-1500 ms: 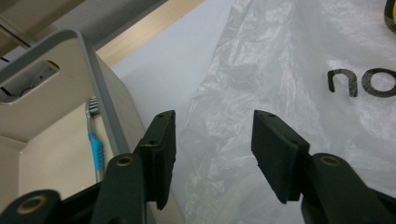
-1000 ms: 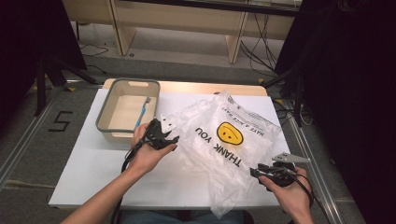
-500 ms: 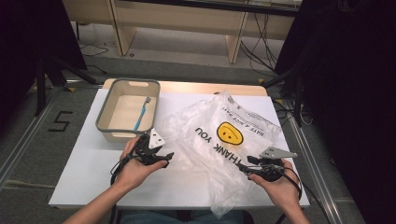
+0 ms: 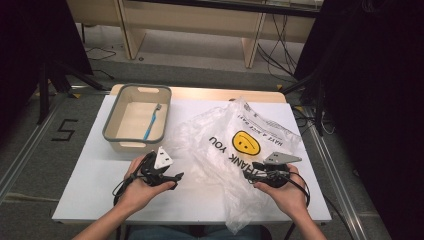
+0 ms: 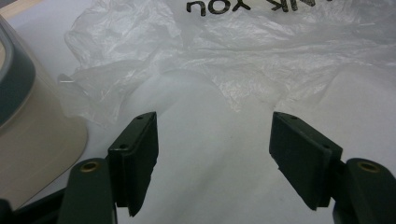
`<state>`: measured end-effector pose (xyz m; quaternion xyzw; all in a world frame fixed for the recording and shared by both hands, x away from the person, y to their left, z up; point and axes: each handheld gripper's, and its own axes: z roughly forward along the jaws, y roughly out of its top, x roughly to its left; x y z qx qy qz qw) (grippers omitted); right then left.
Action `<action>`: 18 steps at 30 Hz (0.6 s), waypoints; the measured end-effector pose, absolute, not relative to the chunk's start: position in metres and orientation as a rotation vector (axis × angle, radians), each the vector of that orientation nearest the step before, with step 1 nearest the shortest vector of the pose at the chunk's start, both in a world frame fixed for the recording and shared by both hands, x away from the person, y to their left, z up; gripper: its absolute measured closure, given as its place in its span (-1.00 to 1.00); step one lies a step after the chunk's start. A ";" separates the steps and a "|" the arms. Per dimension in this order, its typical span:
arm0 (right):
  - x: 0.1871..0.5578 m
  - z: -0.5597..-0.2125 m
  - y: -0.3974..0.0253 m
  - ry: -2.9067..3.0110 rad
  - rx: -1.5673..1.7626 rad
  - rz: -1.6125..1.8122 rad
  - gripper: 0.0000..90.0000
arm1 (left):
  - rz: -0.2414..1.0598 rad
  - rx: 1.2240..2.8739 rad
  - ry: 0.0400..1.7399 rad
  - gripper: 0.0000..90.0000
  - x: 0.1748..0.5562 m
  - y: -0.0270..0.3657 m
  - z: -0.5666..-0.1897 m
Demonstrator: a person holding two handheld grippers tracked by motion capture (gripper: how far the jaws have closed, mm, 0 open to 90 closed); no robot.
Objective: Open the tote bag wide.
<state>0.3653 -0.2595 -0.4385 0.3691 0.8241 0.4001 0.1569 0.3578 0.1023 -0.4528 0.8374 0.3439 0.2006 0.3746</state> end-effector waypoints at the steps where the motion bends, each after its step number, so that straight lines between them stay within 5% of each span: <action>1: 0.366 -0.438 -0.258 2.361 1.053 1.151 0.10 | 0.512 2.138 0.883 -0.27 0.357 0.102 -0.454; 18: 0.384 -0.445 -0.220 2.439 0.988 1.155 0.13 | 0.465 2.179 0.841 -0.17 0.352 0.085 -0.462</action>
